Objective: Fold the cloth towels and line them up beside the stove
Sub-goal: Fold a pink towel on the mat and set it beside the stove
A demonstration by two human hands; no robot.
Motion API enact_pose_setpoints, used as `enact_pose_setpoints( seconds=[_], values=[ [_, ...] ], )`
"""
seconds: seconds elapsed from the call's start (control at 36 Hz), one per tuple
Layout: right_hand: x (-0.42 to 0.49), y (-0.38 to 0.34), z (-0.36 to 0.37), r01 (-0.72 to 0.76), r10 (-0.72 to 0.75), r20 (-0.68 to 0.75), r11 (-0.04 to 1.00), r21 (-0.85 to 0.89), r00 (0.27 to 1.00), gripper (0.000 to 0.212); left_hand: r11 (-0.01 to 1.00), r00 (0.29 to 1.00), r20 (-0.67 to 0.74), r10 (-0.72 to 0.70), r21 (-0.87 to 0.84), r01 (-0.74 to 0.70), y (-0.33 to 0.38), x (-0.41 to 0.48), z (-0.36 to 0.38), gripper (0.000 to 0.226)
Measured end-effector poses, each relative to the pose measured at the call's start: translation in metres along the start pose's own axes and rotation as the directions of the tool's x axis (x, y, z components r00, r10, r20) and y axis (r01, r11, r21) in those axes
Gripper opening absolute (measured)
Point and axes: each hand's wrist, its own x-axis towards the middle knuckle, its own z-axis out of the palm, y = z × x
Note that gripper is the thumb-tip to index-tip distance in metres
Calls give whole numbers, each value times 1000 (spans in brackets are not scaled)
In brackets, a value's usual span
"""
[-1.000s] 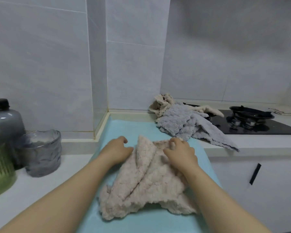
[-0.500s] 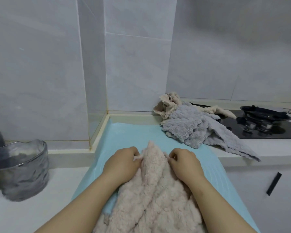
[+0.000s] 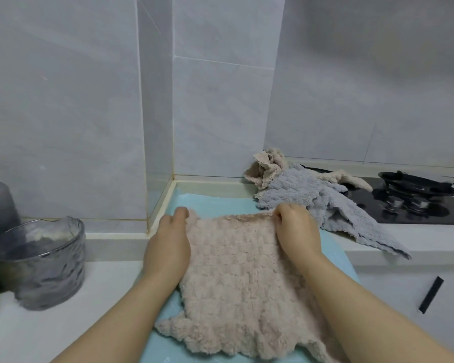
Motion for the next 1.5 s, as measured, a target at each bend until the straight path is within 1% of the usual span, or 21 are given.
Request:
enact_pose_setpoints(
  seconds=[0.11,0.25,0.33,0.42,0.5,0.53,0.61,0.67,0.72,0.75,0.81,0.83,0.89,0.97,1.06,1.19,1.28,1.33,1.39,1.44,1.5],
  values=[
    [-5,3,10,-39,42,260,999,-18,965,31,992,991,132,10,120,-26,-3,2,4,32],
    [-32,4,-5,-33,6,344,997,73,939,36,990,966,254,49,115,-81,6,-2,-9,39],
    [-54,6,-24,-50,-21,376,983,178,926,36,989,959,246,141,11,-149,12,-14,-25,35],
    [-82,10,-43,-45,-61,371,962,270,927,33,967,963,151,223,-161,-199,11,-33,-42,22],
    [-112,16,-58,-80,-76,347,907,414,935,15,918,962,90,258,-334,-215,1,-59,-58,18],
    [-122,17,-62,-119,-60,344,871,476,937,8,903,960,98,263,-376,-209,-5,-66,-61,19],
    [-143,22,-66,-169,-30,316,795,582,948,15,879,939,181,294,-437,-191,-23,-82,-68,12],
    [-152,25,-68,-183,-49,340,766,616,939,18,884,911,271,311,-435,-172,-33,-88,-71,52],
    [-155,26,-72,-188,-112,385,728,660,916,20,905,870,361,336,-379,-193,-38,-94,-72,74],
    [-155,26,-73,-146,-152,400,768,623,904,25,914,847,394,356,-335,-228,-38,-96,-73,77],
    [-155,26,-73,10,-219,426,898,440,878,52,924,818,435,377,-240,-298,-35,-101,-75,77],
    [-155,27,-71,108,-264,424,928,357,866,66,923,813,437,386,-193,-334,-34,-103,-75,76],
    [-155,26,-69,217,-325,403,932,290,855,74,916,827,395,400,-139,-377,-32,-105,-72,61],
    [-158,26,-67,191,-299,338,929,317,893,55,908,862,285,420,-127,-400,-31,-108,-72,26],
    [-161,25,-69,166,-268,288,928,334,919,16,899,872,218,438,-97,-427,-36,-110,-72,16],
    [-166,24,-78,140,-238,275,933,332,932,28,887,899,36,438,-182,-425,-37,-116,-74,46],
    [-168,29,-84,147,-238,282,940,308,929,34,869,892,-6,452,-222,-442,-38,-121,-82,28],
    [-170,33,-90,136,-225,305,948,288,926,33,859,883,12,469,-240,-453,-41,-122,-90,11],
    [-170,37,-97,122,-218,329,950,288,919,27,861,876,77,476,-246,-446,-41,-121,-99,11],
    [-169,41,-103,103,-212,361,949,298,908,20,871,849,214,483,-214,-442,-41,-118,-107,13],
    [-167,44,-108,98,-220,388,945,311,895,11,901,810,395,434,-203,-384,-39,-115,-114,28]
  ],
)
